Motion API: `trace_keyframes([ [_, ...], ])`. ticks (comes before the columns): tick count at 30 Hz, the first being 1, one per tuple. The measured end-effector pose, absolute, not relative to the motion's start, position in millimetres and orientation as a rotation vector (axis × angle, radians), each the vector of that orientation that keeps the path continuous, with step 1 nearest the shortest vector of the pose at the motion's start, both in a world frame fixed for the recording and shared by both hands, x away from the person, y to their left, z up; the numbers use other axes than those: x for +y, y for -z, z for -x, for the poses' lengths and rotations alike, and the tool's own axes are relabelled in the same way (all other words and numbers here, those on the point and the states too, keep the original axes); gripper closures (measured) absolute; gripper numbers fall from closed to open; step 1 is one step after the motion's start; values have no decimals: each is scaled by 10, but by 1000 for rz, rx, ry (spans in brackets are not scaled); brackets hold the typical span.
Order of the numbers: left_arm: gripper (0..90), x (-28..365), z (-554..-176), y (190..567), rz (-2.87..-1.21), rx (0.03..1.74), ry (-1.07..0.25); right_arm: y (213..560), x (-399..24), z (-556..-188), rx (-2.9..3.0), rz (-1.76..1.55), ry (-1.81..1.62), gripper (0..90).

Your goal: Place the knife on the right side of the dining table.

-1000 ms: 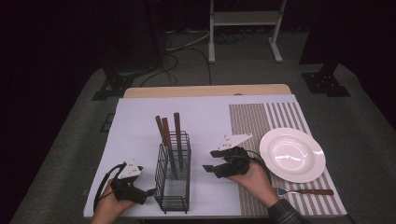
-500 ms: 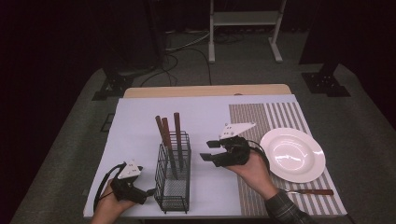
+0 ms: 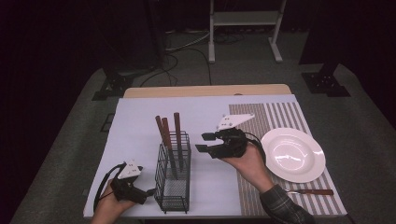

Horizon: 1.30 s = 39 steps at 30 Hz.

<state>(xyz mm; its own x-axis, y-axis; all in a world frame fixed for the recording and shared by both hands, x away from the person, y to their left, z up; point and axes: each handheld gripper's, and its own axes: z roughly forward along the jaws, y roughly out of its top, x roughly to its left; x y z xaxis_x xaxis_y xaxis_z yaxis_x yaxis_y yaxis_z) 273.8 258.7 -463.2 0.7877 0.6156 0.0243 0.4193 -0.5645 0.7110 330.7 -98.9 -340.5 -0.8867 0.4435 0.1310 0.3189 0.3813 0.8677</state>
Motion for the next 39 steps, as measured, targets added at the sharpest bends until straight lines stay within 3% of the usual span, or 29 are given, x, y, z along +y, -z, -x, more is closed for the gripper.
trace_keyframes([
  [39, 0, 2586, -2739, 4632, -2253, 763, -352, 3164, -476, -3974, 2438, -682, -1729, 454],
])
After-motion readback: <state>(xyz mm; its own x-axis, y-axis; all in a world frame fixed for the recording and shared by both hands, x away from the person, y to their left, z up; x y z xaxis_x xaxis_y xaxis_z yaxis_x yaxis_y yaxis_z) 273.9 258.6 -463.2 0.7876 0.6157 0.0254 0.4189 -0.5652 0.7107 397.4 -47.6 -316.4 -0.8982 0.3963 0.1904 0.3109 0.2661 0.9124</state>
